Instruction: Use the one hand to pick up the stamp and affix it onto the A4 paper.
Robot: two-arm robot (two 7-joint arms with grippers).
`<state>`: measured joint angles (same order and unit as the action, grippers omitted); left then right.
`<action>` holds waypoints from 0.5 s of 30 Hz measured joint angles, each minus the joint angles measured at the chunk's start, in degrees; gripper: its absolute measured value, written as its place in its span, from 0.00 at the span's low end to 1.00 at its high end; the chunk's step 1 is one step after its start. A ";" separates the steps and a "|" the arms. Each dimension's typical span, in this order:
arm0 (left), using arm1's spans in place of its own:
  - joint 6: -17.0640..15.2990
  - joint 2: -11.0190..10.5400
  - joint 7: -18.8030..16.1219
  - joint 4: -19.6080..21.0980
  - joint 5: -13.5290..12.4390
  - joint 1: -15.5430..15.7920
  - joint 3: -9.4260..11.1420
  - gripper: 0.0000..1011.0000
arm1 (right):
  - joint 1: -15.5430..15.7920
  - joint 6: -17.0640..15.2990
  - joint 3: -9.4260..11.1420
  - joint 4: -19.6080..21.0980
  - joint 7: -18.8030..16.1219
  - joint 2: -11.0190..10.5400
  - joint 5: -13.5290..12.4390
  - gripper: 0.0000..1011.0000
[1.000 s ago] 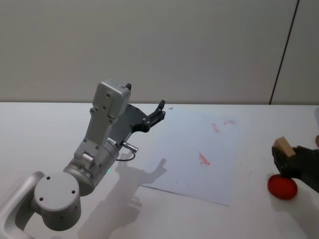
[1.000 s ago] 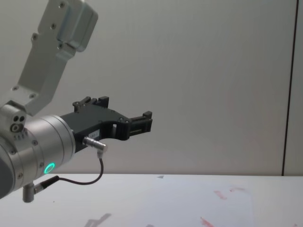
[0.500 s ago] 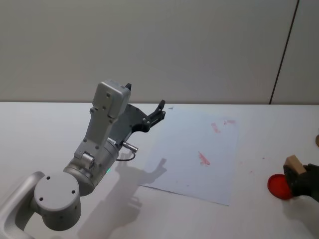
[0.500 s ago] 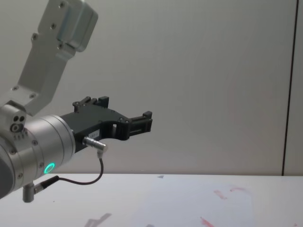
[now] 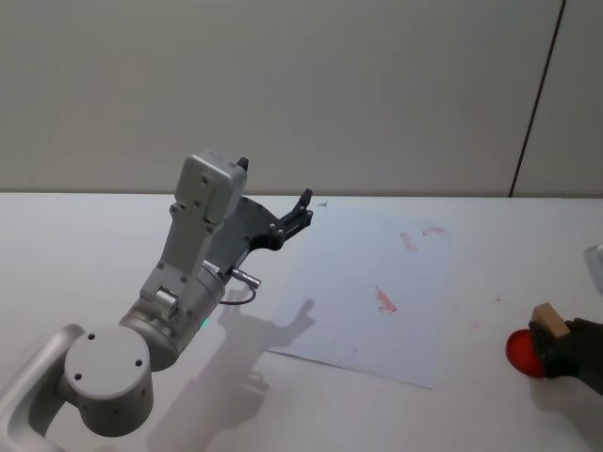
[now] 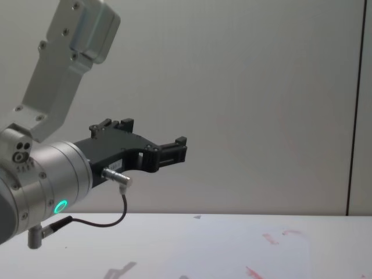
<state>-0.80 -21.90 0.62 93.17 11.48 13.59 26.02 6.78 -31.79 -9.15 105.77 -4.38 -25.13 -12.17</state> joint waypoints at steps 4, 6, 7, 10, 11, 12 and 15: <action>0.00 0.00 0.00 0.00 0.00 0.00 0.00 0.99 | -0.90 -0.33 -0.52 -1.29 -0.61 0.86 0.79 0.22; 0.00 0.00 0.00 0.00 0.00 0.00 0.00 0.99 | -1.13 -0.45 -0.66 -1.66 -0.77 1.12 1.00 0.22; 0.00 0.00 0.00 0.00 0.00 0.00 0.00 0.99 | -1.23 -0.51 -0.73 -1.83 -0.83 1.24 1.10 0.22; 0.00 0.00 0.00 0.00 0.00 0.00 0.00 0.99 | -1.61 -0.83 -0.95 -2.46 -1.03 1.68 1.43 0.22; 0.00 0.00 0.00 0.00 0.00 0.00 0.00 0.99 | -1.73 -0.95 -1.00 -2.70 -1.05 1.83 1.55 0.22; 0.00 0.00 0.00 0.00 0.00 0.00 0.00 0.99 | -1.79 -1.03 -1.03 -2.82 -1.06 1.90 1.61 0.22; 0.00 0.00 0.00 0.00 0.00 0.00 0.00 0.99 | -1.94 -1.33 -1.07 -3.23 -1.05 2.13 1.79 0.22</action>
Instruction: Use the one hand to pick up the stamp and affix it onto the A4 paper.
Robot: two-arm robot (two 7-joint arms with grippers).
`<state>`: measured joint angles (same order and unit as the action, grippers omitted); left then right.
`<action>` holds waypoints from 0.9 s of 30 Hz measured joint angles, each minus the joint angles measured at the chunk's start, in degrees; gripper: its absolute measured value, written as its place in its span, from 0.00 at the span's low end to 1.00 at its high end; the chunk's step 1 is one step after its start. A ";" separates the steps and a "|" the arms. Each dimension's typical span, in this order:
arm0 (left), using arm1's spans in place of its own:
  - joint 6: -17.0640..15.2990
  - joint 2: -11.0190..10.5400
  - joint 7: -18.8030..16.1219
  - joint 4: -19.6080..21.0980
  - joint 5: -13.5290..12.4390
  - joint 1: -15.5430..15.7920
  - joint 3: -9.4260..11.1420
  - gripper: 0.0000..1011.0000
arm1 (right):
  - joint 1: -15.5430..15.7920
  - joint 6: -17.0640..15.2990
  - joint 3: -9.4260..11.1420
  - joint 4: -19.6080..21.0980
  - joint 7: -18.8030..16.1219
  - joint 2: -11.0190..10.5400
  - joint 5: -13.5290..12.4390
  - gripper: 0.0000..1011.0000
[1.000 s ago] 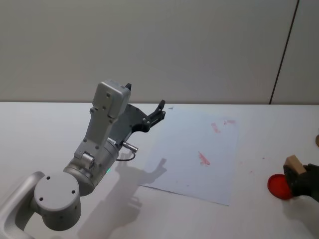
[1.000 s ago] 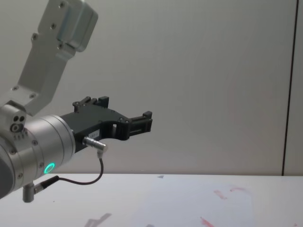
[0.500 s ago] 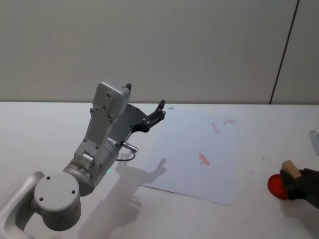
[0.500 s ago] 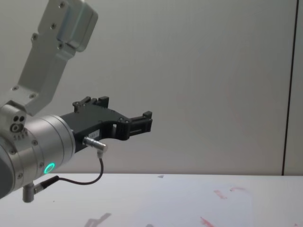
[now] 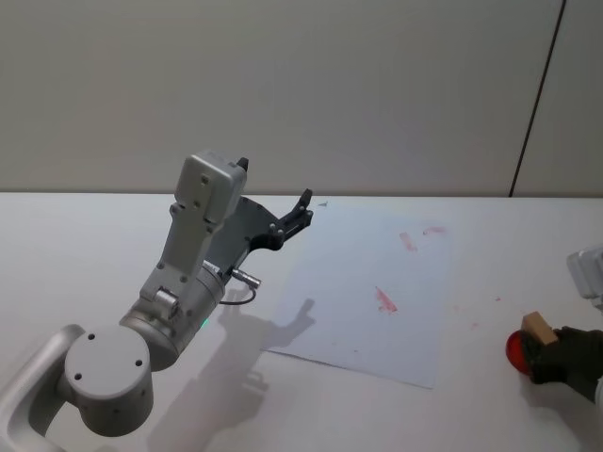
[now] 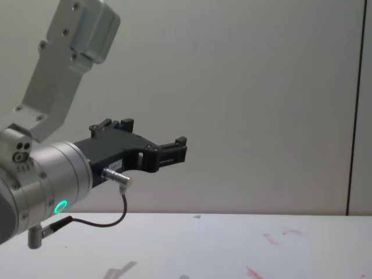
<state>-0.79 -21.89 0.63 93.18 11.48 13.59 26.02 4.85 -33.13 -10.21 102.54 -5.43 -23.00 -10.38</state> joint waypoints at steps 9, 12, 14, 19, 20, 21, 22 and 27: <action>0.00 0.00 0.00 0.00 0.00 0.00 0.00 0.99 | -0.20 -0.58 0.07 -0.71 0.39 0.39 0.54 0.22; 0.00 0.00 0.00 0.00 0.00 0.00 0.00 0.99 | -0.25 -0.70 0.09 -0.83 0.40 0.47 0.70 0.22; 0.00 0.00 0.00 0.00 0.00 0.00 0.00 0.99 | -0.32 -0.81 0.10 -0.95 0.40 0.54 0.86 0.22; 0.00 0.00 0.00 0.00 0.00 0.00 0.00 0.99 | -0.39 -0.93 0.13 -1.08 0.37 0.66 1.13 0.23; 0.00 0.00 0.00 0.00 0.00 0.00 0.00 0.99 | -0.42 -0.96 0.14 -1.12 0.36 0.68 1.19 0.25; 0.00 0.00 0.00 0.00 0.00 0.00 0.00 0.99 | -0.43 -1.01 0.15 -1.16 0.36 0.70 1.24 0.27; 0.00 0.00 0.00 0.00 0.00 0.00 0.00 0.99 | -0.44 -1.02 0.15 -1.17 0.36 0.71 1.26 0.29; 0.00 0.00 0.00 0.00 0.00 0.00 0.00 0.99 | -0.47 -1.11 0.18 -1.24 0.36 0.76 1.39 0.46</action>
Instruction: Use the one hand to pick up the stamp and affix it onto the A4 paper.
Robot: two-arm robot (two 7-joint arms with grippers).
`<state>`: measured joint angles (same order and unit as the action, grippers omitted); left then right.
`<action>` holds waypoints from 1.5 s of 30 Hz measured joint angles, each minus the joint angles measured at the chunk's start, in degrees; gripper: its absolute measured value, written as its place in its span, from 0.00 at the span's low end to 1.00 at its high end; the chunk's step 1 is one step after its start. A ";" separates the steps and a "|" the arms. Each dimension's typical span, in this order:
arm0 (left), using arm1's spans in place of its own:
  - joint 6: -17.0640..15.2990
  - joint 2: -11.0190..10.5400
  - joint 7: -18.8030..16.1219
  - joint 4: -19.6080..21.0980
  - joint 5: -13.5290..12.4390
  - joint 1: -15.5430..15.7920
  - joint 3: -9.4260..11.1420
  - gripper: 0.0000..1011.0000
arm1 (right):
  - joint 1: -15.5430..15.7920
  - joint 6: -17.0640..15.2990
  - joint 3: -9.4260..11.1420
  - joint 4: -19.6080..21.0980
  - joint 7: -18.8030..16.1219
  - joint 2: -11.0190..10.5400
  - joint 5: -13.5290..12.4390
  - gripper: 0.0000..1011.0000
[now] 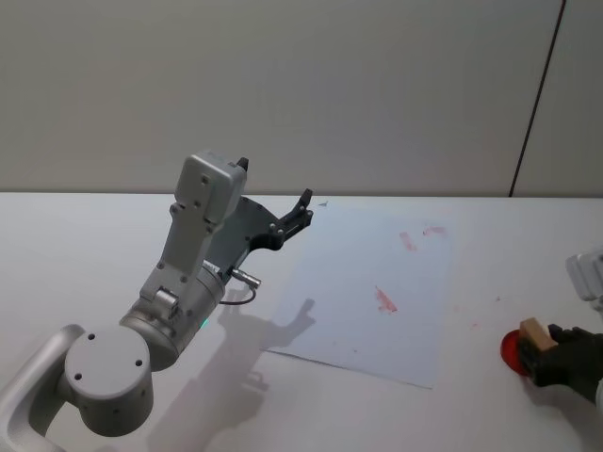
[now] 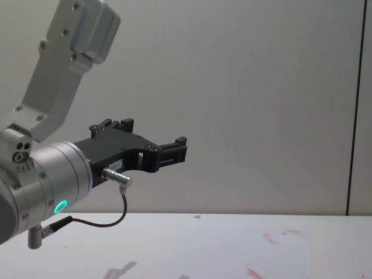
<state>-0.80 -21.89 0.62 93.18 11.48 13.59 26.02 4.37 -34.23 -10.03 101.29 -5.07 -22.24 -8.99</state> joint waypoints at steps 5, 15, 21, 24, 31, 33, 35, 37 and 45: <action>0.00 0.00 0.00 0.00 0.00 0.00 0.00 0.99 | -0.02 -0.05 0.01 -0.04 -0.02 0.03 0.08 0.60; 0.00 0.00 0.00 0.00 0.00 0.00 0.00 0.99 | -0.08 -0.11 0.01 -0.11 -0.07 0.08 0.18 0.91; 0.00 0.00 0.00 0.00 0.00 0.00 0.00 0.99 | -0.08 -0.11 0.01 -0.14 -0.10 0.10 0.20 0.99; 0.00 0.00 0.00 0.00 0.00 0.00 0.00 0.99 | -0.08 -0.11 0.00 -0.15 -0.12 0.10 0.22 0.99; 0.00 0.00 0.00 0.00 0.00 0.00 0.00 0.99 | 0.03 0.07 0.10 -0.13 -0.22 0.14 0.19 0.99; 0.00 0.00 0.00 0.00 0.00 0.00 0.00 0.99 | 0.09 0.24 0.14 -0.09 -0.25 0.15 0.11 0.99; 0.00 0.00 0.00 0.00 0.00 0.00 0.00 0.99 | 0.19 0.54 0.21 -0.01 -0.30 0.16 -0.06 0.99; 0.00 0.00 0.00 0.00 0.00 0.00 0.00 0.99 | 0.26 0.82 0.27 0.04 -0.34 0.17 -0.21 0.99; 0.00 0.00 0.00 0.00 0.00 0.00 0.00 0.99 | 0.57 2.78 0.63 0.57 -0.84 0.24 -1.26 0.99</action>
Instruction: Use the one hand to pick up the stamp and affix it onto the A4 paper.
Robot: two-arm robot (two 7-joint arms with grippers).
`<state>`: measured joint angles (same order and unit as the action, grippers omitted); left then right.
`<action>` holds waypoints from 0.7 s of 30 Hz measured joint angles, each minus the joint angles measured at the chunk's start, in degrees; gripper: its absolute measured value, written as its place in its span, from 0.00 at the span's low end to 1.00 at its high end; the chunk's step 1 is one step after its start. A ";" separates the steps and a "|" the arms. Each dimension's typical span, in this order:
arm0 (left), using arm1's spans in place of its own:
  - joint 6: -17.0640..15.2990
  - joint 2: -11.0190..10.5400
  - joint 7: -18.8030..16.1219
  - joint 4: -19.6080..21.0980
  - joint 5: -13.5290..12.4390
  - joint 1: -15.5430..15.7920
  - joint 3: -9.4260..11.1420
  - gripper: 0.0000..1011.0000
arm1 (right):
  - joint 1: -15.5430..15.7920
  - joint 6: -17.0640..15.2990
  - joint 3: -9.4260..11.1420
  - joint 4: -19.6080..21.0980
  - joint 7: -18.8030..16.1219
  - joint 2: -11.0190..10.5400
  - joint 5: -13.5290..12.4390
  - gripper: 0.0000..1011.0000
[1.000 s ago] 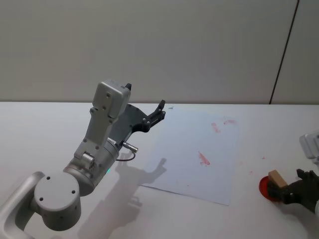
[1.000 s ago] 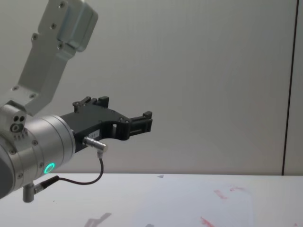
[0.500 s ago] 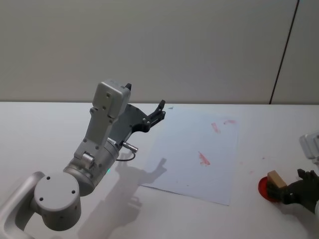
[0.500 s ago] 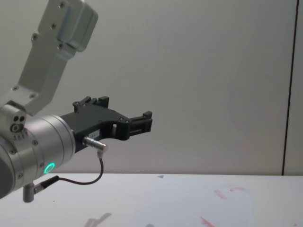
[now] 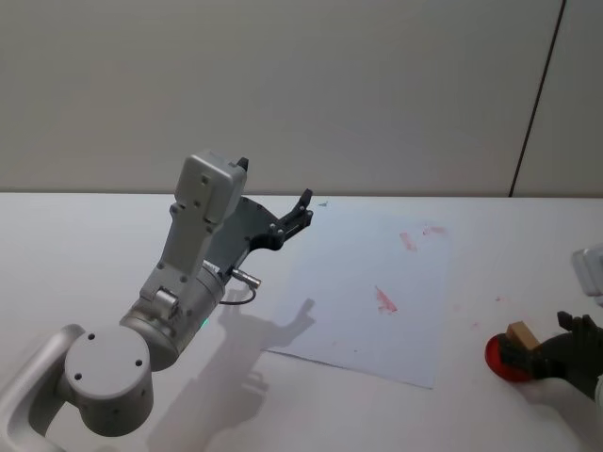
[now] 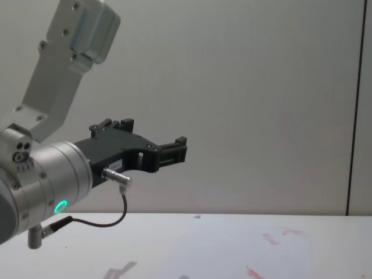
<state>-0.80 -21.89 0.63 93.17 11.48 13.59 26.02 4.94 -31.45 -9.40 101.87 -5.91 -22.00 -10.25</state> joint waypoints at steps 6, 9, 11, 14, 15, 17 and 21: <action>0.00 0.00 0.00 0.00 0.00 0.00 0.00 0.99 | 0.07 0.82 0.27 0.45 -0.34 0.07 -0.74 0.99; 0.00 0.00 0.00 0.00 0.00 0.00 0.00 0.99 | 0.10 1.12 0.41 0.64 -0.47 0.10 -1.03 0.99; 0.00 0.00 0.00 0.00 0.00 0.00 0.00 0.99 | 0.12 1.25 0.46 0.71 -0.54 0.11 -1.18 0.99; 0.00 0.00 0.00 0.00 0.00 0.00 0.00 0.99 | 0.14 1.47 0.55 0.85 -0.63 0.13 -1.36 0.99; 0.00 0.00 0.00 0.00 0.00 0.00 0.00 0.99 | 0.15 1.53 0.60 0.90 -0.67 0.13 -1.44 0.99; 0.00 0.00 0.00 0.00 0.00 0.00 0.00 0.99 | 0.16 1.59 0.63 0.95 -0.71 0.14 -1.51 0.99; 0.00 0.00 0.00 0.00 0.00 0.00 0.00 0.99 | 0.18 1.77 0.69 1.06 -0.80 0.17 -1.68 0.99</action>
